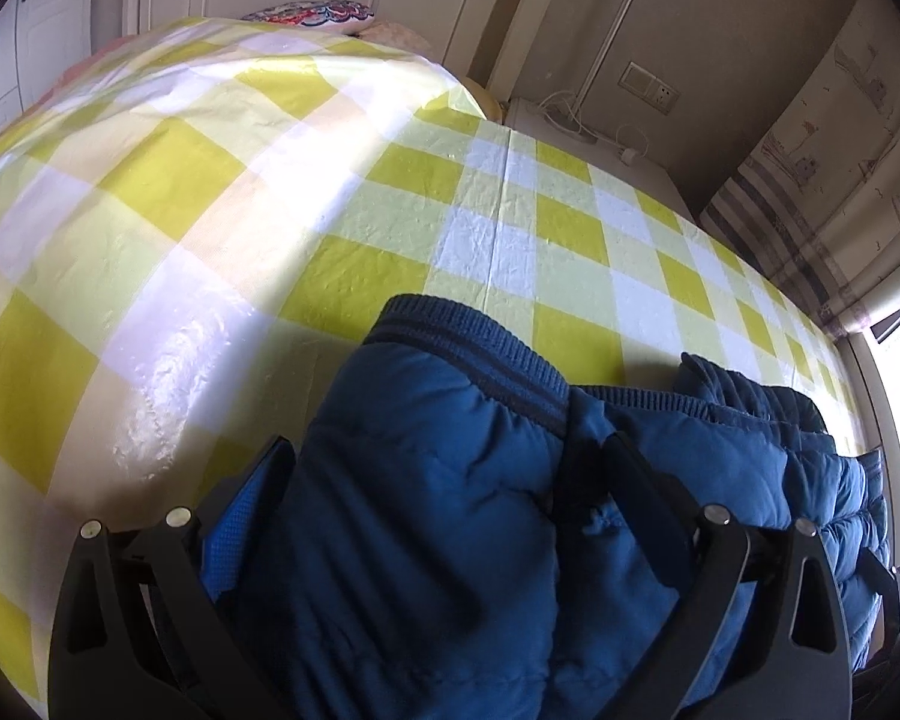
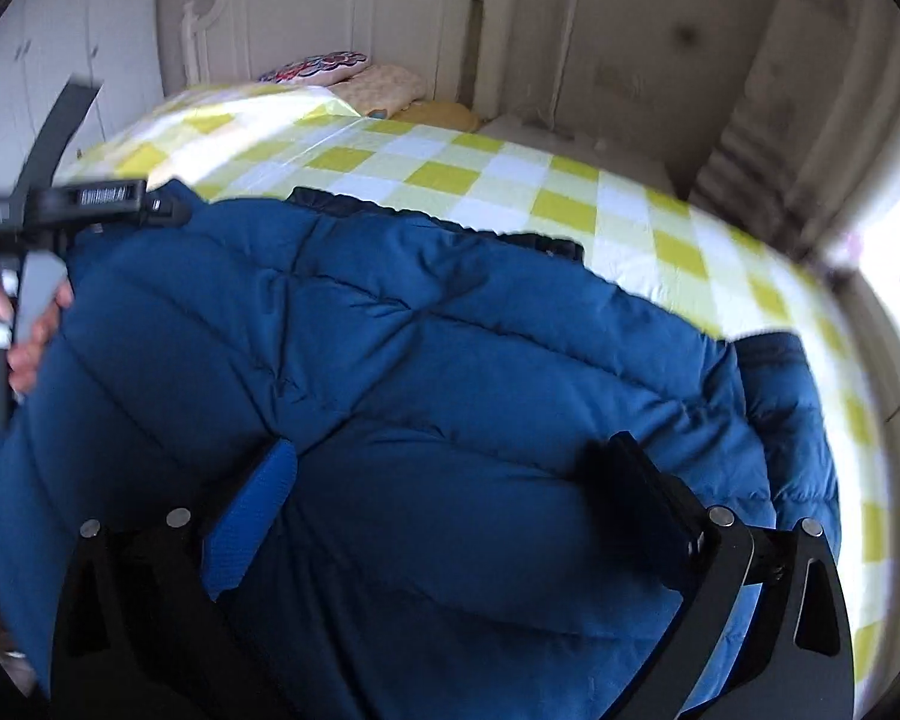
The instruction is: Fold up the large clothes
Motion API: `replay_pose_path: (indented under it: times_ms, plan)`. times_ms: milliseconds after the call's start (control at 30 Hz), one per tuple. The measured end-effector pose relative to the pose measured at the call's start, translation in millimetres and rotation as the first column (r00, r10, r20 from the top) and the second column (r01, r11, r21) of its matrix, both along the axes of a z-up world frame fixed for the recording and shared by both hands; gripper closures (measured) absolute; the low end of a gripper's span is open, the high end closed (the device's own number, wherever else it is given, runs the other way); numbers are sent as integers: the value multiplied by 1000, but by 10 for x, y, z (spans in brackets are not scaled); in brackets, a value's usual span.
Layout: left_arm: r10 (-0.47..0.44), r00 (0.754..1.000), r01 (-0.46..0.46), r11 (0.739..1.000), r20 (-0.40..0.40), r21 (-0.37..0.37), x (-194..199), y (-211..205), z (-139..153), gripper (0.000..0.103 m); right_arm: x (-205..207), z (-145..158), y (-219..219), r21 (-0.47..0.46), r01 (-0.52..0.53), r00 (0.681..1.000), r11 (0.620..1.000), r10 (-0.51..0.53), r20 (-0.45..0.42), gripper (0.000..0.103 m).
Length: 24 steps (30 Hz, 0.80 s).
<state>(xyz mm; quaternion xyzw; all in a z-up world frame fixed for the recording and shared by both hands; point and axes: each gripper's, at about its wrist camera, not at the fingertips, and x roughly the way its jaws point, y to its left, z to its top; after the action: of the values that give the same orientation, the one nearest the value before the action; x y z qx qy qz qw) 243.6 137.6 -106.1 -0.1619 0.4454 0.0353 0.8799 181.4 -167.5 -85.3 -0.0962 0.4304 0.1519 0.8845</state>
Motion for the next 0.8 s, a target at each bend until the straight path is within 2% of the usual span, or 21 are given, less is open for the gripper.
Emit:
replay_pose_path:
  times_ms: [33, 100, 167, 233, 267, 333, 367, 433, 467, 500, 633, 733, 800]
  plan:
    - [3, 1000, -3, 1000, 14, 18, -29, -17, 43, 3, -17, 46, -46, 7, 16, 1000, 1000, -16, -5, 5]
    - [9, 994, -21, 993, 110, 116, -225, -137, 281, 3, -127, 180, -139, 15, 27, 999, 1000, -27, 32, 5]
    - [-87, 974, 52, 985, 210, 167, -501, -394, 539, 3, -268, 297, -277, 14, 39, 997, 999, -39, 71, 5]
    - [-204, 947, 160, 969, 247, 187, -699, -668, 677, 3, -334, 345, -371, 8, 67, 994, 998, -68, 91, 5]
    - [-285, 924, 232, 948, 255, 217, -826, -880, 722, 3, -337, 332, -411, 8, 78, 992, 997, -78, 95, 5]
    - [-412, 879, 348, 899, 241, 265, -984, -1225, 686, 2, -363, 224, -519, -11, 104, 991, 995, -103, 84, 5]
    - [-471, 859, 409, 867, 199, 286, -1020, -1412, 574, 2, -362, 112, -572, -26, 122, 990, 992, -120, 71, 5]
    - [-515, 854, 463, 817, 74, 345, -985, -1670, 219, 2, -368, 11, -721, 42, 122, 991, 992, -124, 51, 5]
    - [-516, 853, 460, 818, 85, 344, -989, -1685, 176, 2, -361, -9, -806, 98, 126, 990, 987, -131, 42, 5]
    - [-512, 853, 457, 827, 103, 327, -992, -1657, 169, 2, -346, -6, -852, 116, 133, 990, 984, -137, 33, 5]
    - [-487, 866, 459, 864, 113, 206, -902, -1456, 150, 2, -286, -43, -965, 188, 133, 991, 973, -136, 5, 5]
    - [-466, 876, 440, 878, 128, 187, -916, -1385, 167, 2, -329, 7, -966, 178, 155, 987, 972, -161, 16, 5]
    - [-418, 894, 387, 902, 164, 190, -1077, -1324, 275, 3, -453, 133, -891, 146, 171, 982, 974, -181, 62, 5]
